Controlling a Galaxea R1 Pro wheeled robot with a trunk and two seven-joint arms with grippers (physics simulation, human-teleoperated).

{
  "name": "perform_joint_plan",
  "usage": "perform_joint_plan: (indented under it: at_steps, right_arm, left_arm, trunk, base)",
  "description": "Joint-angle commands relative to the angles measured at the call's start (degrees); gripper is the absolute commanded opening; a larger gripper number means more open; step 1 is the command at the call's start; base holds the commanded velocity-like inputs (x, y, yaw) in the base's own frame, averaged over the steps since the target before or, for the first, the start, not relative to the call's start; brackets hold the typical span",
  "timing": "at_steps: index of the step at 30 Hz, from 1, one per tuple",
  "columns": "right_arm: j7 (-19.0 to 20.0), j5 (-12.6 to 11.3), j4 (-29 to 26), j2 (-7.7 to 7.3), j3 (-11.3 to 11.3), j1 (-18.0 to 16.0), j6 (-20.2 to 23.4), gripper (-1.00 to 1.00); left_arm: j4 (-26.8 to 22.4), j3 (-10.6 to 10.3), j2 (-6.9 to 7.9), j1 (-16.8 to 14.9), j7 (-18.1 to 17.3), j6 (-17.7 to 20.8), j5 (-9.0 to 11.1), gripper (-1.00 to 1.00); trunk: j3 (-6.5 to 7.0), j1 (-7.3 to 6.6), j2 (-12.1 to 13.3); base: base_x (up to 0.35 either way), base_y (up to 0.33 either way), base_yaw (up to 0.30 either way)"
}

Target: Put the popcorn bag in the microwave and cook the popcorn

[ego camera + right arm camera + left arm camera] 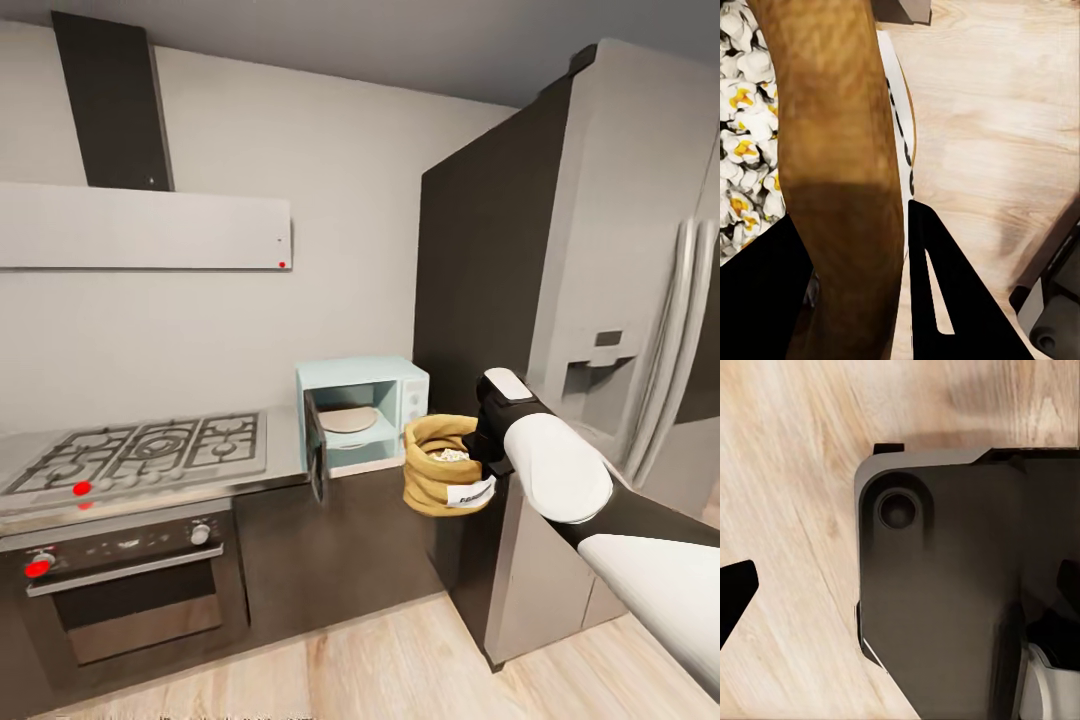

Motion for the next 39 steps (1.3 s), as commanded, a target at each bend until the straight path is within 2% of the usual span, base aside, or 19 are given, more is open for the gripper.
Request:
perform_joint_plan:
  at_steps: [1,39]
  right_arm:
    - [-0.38,-0.47,-0.16,0.00,0.19,-0.01,0.59,-1.00]
    - [-0.38,-0.42,-0.16,0.00,0.19,-0.01,0.61,-1.00]
  left_arm:
    - [-0.12,0.02,0.01,-0.02,0.01,0.34,-0.02,1.00]
    - [-0.09,0.02,0.01,-0.02,0.01,0.34,-0.02,1.00]
  trunk:
    - [-0.10,0.01,-0.08]
    - [-0.10,0.01,-0.08]
  base:
    - [0.000,-0.156,0.280]
    - [0.000,-0.130,0.278]
